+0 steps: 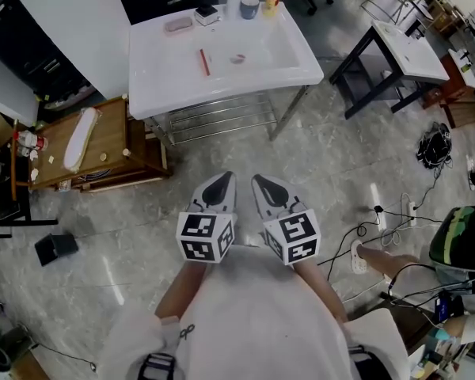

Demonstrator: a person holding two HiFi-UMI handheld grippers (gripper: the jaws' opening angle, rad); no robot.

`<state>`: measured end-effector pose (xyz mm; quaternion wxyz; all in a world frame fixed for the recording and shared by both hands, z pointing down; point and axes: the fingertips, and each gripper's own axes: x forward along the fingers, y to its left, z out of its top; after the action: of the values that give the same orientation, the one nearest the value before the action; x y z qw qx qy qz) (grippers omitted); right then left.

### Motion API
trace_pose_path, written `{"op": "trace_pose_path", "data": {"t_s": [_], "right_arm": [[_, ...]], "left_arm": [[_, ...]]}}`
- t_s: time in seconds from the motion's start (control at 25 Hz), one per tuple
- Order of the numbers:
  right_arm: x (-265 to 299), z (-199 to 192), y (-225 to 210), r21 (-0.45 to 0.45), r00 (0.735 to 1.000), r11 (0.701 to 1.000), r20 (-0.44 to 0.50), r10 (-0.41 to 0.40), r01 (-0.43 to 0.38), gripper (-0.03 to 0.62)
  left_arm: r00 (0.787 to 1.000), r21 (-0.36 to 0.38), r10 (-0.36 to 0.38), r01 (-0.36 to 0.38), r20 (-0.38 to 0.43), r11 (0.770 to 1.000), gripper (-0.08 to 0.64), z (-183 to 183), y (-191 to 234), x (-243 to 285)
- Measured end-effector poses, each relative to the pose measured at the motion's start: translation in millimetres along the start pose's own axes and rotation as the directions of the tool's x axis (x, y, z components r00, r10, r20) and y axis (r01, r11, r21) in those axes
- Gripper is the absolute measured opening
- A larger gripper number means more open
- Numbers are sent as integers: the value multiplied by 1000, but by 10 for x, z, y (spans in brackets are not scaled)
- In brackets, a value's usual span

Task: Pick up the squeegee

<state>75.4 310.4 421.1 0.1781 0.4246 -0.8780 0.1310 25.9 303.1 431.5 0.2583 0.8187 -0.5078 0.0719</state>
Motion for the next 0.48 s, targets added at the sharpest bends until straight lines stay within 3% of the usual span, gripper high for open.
{"op": "trace_pose_path", "data": {"t_s": [0.48], "right_arm": [[446,286,4,-16,1000,999,6,-30,30,28]], "left_arm": [[1000,46,-5,5,5,999,28,382,406,179]]}}
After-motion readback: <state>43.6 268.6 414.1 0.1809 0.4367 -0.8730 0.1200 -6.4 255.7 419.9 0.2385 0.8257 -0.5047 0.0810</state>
